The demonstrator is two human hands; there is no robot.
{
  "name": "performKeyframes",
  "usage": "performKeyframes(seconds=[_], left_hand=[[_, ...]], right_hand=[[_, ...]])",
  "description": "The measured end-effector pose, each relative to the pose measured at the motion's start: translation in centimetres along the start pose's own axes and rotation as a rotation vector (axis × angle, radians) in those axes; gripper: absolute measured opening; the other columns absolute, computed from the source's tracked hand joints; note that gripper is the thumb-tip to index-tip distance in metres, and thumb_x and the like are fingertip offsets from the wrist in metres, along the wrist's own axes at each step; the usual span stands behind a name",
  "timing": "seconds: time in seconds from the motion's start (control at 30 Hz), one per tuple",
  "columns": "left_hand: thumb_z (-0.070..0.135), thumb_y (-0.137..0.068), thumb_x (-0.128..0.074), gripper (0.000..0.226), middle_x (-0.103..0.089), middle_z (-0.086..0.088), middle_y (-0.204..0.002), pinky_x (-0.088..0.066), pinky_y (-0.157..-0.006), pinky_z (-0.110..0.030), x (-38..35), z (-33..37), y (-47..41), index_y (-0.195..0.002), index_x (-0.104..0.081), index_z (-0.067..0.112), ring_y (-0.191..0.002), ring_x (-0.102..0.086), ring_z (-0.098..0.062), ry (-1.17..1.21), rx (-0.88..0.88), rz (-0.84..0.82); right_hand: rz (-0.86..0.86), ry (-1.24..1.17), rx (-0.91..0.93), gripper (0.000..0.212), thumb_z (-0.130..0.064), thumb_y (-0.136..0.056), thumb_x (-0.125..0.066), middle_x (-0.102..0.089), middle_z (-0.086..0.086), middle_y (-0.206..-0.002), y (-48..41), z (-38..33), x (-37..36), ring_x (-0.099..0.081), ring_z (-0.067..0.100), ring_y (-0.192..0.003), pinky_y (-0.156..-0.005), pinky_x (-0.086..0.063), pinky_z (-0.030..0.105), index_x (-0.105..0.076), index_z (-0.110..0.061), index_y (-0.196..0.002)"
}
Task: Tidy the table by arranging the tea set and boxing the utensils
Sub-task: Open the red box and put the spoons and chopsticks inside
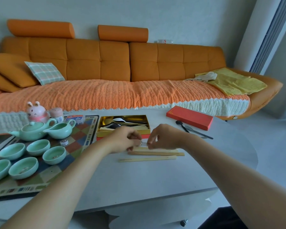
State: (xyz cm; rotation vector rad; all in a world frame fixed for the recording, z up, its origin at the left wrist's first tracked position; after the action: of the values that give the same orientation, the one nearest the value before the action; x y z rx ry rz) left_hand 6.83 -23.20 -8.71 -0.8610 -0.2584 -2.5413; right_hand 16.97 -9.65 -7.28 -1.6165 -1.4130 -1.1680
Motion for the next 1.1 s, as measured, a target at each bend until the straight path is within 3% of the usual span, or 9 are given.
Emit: performKeyframes(seconds=[0.13,0.23,0.33,0.43,0.5,0.6,0.77,0.93,1.1], left_hand=[[0.02,-0.094,-0.064,0.008,-0.072,-0.001,-0.082,-0.048,-0.056,-0.017,3.7,-1.3,-0.4,-0.1,-0.069,0.018,-0.063,-0.062,-0.009,0.179,0.026,0.267],[0.026,-0.096,-0.061,0.009,-0.071,0.003,-0.086,-0.046,-0.059,-0.018,4.9,-2.6,-1.1,-0.097,-0.069,0.022,-0.06,-0.061,-0.007,0.222,0.049,0.375],[0.035,-0.098,-0.054,0.017,-0.067,0.007,-0.093,-0.045,-0.074,-0.027,5.6,-3.6,-2.2,-0.094,-0.068,0.025,-0.084,-0.061,-0.012,0.088,0.059,0.487],[0.03,-0.1,-0.051,0.028,-0.058,0.002,-0.122,-0.038,-0.094,-0.028,6.1,-4.0,-2.8,-0.122,-0.065,0.02,-0.113,-0.052,-0.016,-0.16,0.025,0.588],[0.028,-0.1,-0.051,0.035,-0.053,-0.001,-0.133,-0.032,-0.103,-0.031,6.0,-4.0,-3.1,-0.133,-0.059,0.018,-0.125,-0.044,-0.02,-0.373,-0.056,0.569],[0.033,-0.101,-0.047,0.045,-0.044,0.003,-0.148,-0.025,-0.113,-0.036,5.0,-4.6,-4.0,-0.144,-0.047,0.019,-0.137,-0.033,-0.019,-0.555,-0.093,0.406],[0.043,-0.1,-0.042,0.048,-0.046,0.005,-0.148,-0.031,-0.111,-0.039,3.5,-5.5,-4.8,-0.144,-0.047,0.024,-0.136,-0.038,-0.018,-0.627,-0.102,0.258],[0.051,-0.099,-0.039,0.051,-0.048,0.006,-0.147,-0.032,-0.11,-0.04,3.1,-5.5,-5.2,-0.144,-0.045,0.029,-0.135,-0.04,-0.018,-0.683,-0.073,0.216],[0.052,-0.099,-0.04,0.054,-0.043,0.004,-0.151,-0.027,-0.113,-0.041,2.8,-4.9,-5.2,-0.147,-0.042,0.026,-0.14,-0.033,-0.019,-0.735,-0.04,0.212]], right_hand=[[0.204,0.015,0.058,0.023,-0.024,-0.093,-0.064,-0.066,-0.01,-0.098,-2.4,-1.3,1.5,-0.06,0.008,-0.081,-0.064,-0.047,0.023,-0.072,-0.028,-0.115],[0.266,0.029,0.077,0.029,-0.019,-0.1,-0.054,-0.066,0.0,-0.103,-4.4,-1.9,1.8,-0.062,0.02,-0.086,-0.074,-0.053,0.037,-0.067,-0.024,-0.125],[0.29,0.07,0.047,0.033,-0.016,-0.103,-0.046,-0.06,-0.005,-0.099,-6.8,-1.7,1.1,-0.058,0.019,-0.084,-0.069,-0.046,0.033,-0.064,-0.025,-0.129],[0.296,0.074,-0.029,0.037,-0.014,-0.103,-0.043,-0.058,-0.001,-0.095,-9.1,-1.0,0.1,-0.062,0.027,-0.081,-0.071,-0.054,0.041,-0.065,-0.032,-0.127],[0.298,0.11,-0.067,0.038,-0.012,-0.102,-0.043,-0.059,0.003,-0.094,-10.2,-0.6,-0.3,-0.062,0.029,-0.082,-0.072,-0.055,0.043,-0.067,-0.033,-0.122],[0.342,0.191,-0.096,0.039,-0.01,-0.1,-0.044,-0.058,0.005,-0.091,-11.3,-0.2,-0.4,-0.058,0.026,-0.088,-0.07,-0.053,0.04,-0.07,-0.034,-0.115],[0.302,0.246,-0.178,0.053,0.0,-0.091,-0.039,-0.054,0.002,-0.089,-11.7,0.1,-0.7,-0.045,0.024,-0.091,-0.075,-0.035,0.031,-0.069,-0.037,-0.114],[0.262,0.219,-0.077,0.046,-0.008,-0.092,-0.039,-0.067,-0.003,-0.106,-11.8,0.1,-1.5,-0.055,0.021,-0.1,-0.086,-0.036,0.03,-0.07,-0.032,-0.116],[0.247,0.133,-0.057,0.04,-0.014,-0.096,-0.039,-0.066,0.0,-0.118,-10.0,0.4,-1.1,-0.057,0.022,-0.102,-0.091,-0.041,0.032,-0.068,-0.024,-0.122]])
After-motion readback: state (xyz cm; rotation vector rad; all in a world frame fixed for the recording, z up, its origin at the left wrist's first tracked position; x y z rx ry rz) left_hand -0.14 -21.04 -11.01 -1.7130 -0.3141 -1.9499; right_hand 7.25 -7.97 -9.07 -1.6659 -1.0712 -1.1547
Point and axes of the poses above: each hand's wrist, its own y-axis away from the middle knuckle, its own x-axis out of the back of the hand, z = x × y, the point moved 5 cm from there along -y, towards the middle knuckle
